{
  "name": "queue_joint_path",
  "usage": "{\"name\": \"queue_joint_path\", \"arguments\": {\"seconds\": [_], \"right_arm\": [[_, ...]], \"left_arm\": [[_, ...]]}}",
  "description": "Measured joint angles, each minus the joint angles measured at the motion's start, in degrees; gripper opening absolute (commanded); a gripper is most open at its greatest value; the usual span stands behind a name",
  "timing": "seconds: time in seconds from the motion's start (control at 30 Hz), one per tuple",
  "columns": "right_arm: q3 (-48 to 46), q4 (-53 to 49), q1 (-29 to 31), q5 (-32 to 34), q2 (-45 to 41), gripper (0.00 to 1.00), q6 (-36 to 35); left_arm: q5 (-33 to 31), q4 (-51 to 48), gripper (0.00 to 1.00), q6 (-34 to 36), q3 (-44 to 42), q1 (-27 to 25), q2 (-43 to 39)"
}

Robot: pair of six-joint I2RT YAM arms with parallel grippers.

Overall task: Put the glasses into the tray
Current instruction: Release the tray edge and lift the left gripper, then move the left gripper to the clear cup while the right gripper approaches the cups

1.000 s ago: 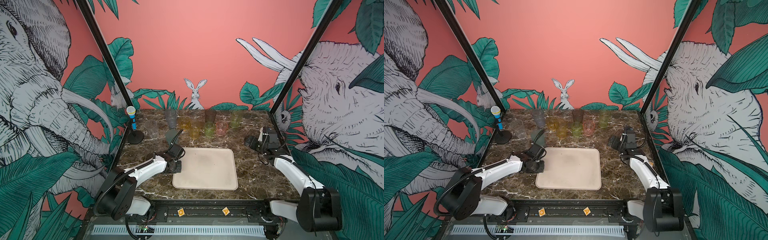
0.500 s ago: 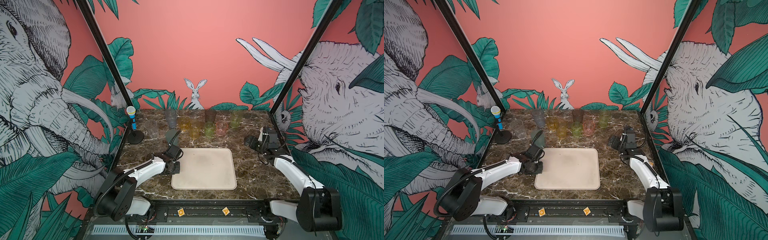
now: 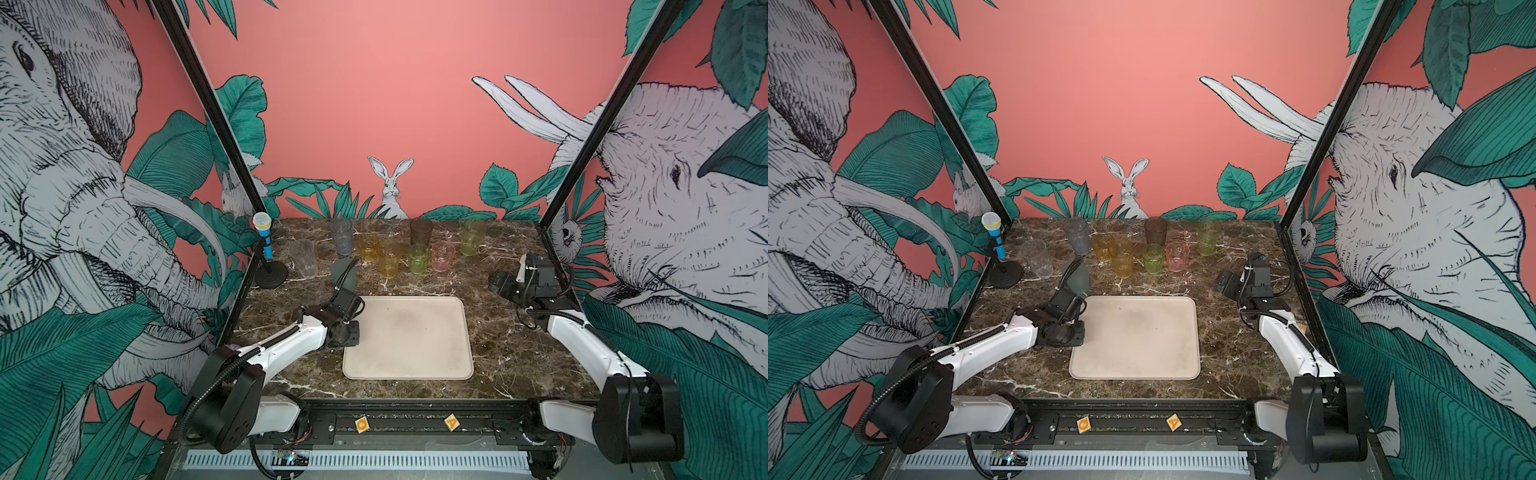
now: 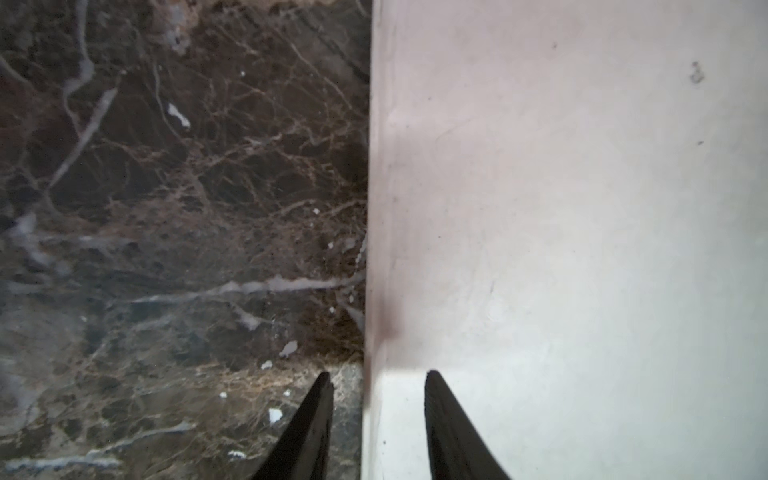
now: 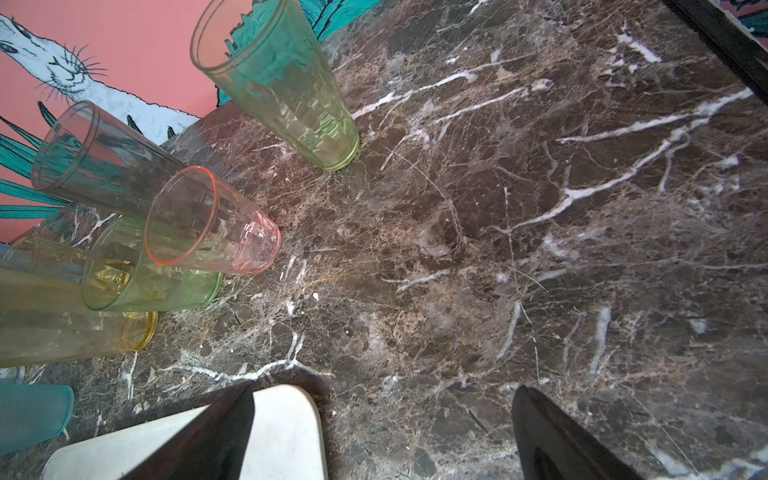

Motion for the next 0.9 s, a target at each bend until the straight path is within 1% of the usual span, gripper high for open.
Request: {"name": "queue_joint_path", "arguments": {"seconds": [0.07, 0.27, 0.4, 0.53, 0.63, 0.73, 0.9], "right_arm": [[0.0, 0.1, 0.0, 0.0, 0.0, 0.99, 0.0], [-1.1, 0.8, 0.0, -0.7, 0.0, 0.99, 0.0], [-1.2, 0.9, 0.0, -1.5, 0.0, 0.98, 0.0], [-1.2, 1.7, 0.5, -3.3, -0.4, 0.97, 0.5], [-0.9, 2.4, 2.7, -4.1, -0.9, 0.97, 0.7], [-0.2, 2.6, 5.8, -4.7, -1.2, 0.97, 0.7], [0.4, 3.5, 9.5, -5.3, -2.0, 0.97, 1.3]], "left_arm": [[0.0, -0.8, 0.49, 0.2, 0.8, 0.0, -0.9], [-1.3, -3.0, 0.6, 0.2, 4.0, 0.0, -5.2], [-3.2, -4.9, 0.67, 0.4, 6.7, 0.0, -8.4], [-5.9, -6.8, 0.77, 1.0, 10.3, 0.0, -11.3], [-8.3, -8.0, 0.85, 1.7, 12.7, 0.0, -12.9], [-10.2, -8.6, 0.89, 3.0, 14.8, 0.4, -14.1], [-12.9, -10.4, 0.91, 4.5, 19.6, 1.6, -14.4]]}}
